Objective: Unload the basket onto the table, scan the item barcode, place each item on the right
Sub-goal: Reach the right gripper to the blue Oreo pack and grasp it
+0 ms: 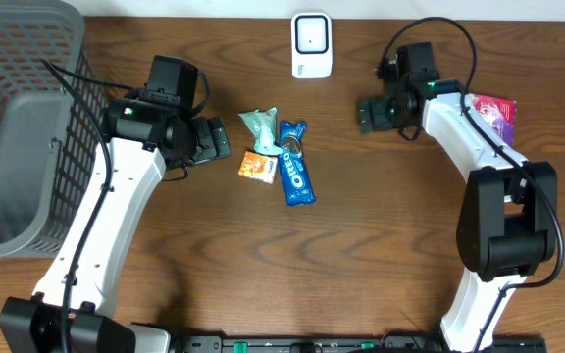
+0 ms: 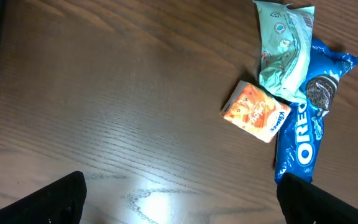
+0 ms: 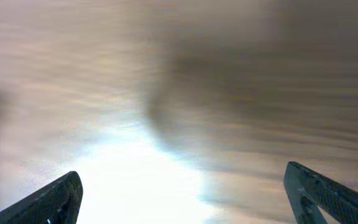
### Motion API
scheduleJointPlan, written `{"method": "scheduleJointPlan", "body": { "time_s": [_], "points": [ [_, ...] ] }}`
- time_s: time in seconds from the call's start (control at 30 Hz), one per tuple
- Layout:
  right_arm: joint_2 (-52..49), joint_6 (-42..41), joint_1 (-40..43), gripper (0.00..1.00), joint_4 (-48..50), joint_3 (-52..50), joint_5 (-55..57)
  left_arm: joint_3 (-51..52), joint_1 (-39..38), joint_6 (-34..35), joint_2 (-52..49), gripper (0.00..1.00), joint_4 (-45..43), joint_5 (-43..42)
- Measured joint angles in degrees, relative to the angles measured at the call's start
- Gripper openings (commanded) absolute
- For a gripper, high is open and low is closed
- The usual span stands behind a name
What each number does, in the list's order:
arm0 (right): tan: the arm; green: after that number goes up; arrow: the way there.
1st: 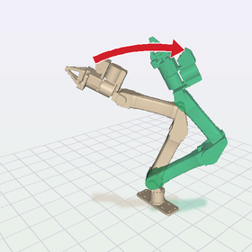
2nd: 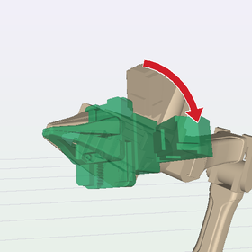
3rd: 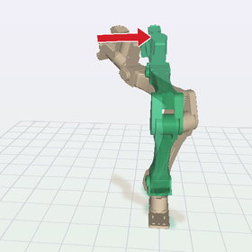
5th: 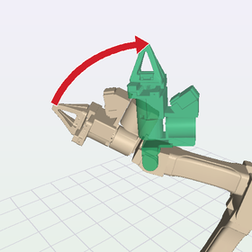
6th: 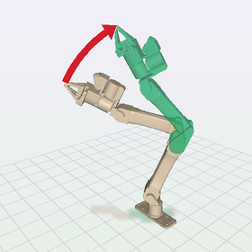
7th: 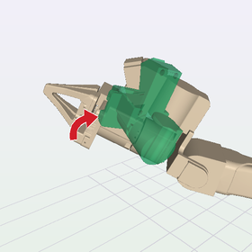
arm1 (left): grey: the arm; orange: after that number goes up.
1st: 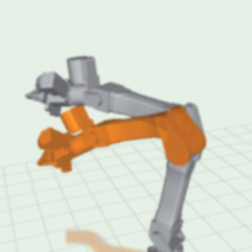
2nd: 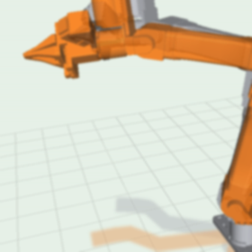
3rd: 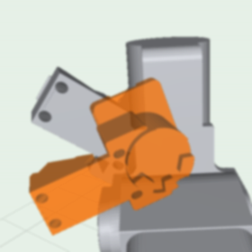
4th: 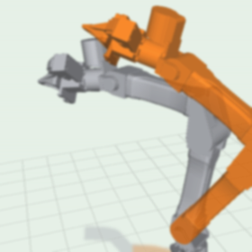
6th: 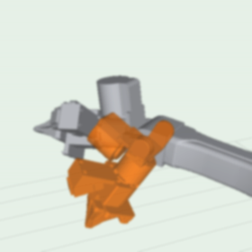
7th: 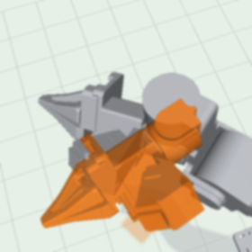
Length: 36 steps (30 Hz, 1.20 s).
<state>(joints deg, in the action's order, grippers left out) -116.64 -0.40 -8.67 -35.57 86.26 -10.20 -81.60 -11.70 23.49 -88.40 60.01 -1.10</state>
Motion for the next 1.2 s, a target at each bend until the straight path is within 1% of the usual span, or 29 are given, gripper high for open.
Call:
{"method": "scheduleJointPlan", "body": {
  "time_s": [0.13, 0.23, 0.37, 0.5, 0.63, 0.73, 0.77, 0.83, 0.9, 0.93, 0.97, 1.03, 1.07, 1.2],
  "points": [
    [0.02, -0.26, -0.37, 0.99, -3.19, 0.04, -18.29, 0.00, 0.00, 0.00, 0.00, 0.98, 0.02, -0.02],
    [0.02, -0.44, -3.39, 0.99, -3.87, 0.04, -24.35, 0.00, 0.00, 0.00, 0.00, 0.98, 0.00, 0.00],
    [0.02, -1.79, -8.09, 0.99, -3.58, -0.04, -24.06, 0.00, 0.00, 0.02, 0.00, 0.98, 0.00, 0.00],
    [0.02, -10.93, -12.96, 0.99, -1.46, -1.62, -16.41, 0.00, 0.00, 0.02, 0.00, 0.98, 0.00, 0.00],
    [0.04, -15.23, -15.78, 0.99, 3.67, -4.35, -12.72, 0.00, 0.00, 0.00, 0.00, 0.98, 0.00, 0.00],
    [0.04, -18.05, -17.05, 0.99, 5.33, -6.03, -11.10, 0.00, 0.00, 0.00, 0.00, 0.98, 0.00, 0.00],
    [0.04, -19.06, -17.40, 0.93, 5.70, -6.56, -10.51, 0.00, 0.00, 0.02, 0.00, 0.98, 0.00, 0.00],
    [0.04, -20.55, -17.70, 0.88, 6.21, -7.58, -9.73, 0.00, 0.00, 0.02, 0.00, 0.98, 0.00, 0.00],
    [0.04, -21.75, -17.90, 0.87, 6.82, -9.11, -9.14, 0.00, 0.00, 0.00, 0.00, 0.98, 0.00, 0.00],
    [0.04, -21.77, -18.01, 0.81, 7.13, -9.77, -8.94, 0.00, 0.00, 0.00, 0.00, 0.98, 0.00, 0.00],
    [0.44, -22.05, -18.14, 0.70, 8.26, -10.34, -8.83, 0.00, 0.00, 0.00, 0.00, 0.98, 0.00, 0.00],
    [0.72, -23.04, -18.78, 0.50, 10.84, -12.13, -8.59, 0.00, 0.00, 0.02, 0.00, 0.98, 0.00, 0.00],
    [0.81, -23.30, -18.86, 0.44, 12.04, -12.90, -8.61, 0.00, 0.00, 0.02, 0.00, 0.98, -0.02, 0.00],
    [1.05, -26.10, -19.02, 0.36, 16.09, -15.23, -8.57, 0.00, 0.00, 0.02, 0.00, 0.98, 0.00, 0.00]
  ]
}}
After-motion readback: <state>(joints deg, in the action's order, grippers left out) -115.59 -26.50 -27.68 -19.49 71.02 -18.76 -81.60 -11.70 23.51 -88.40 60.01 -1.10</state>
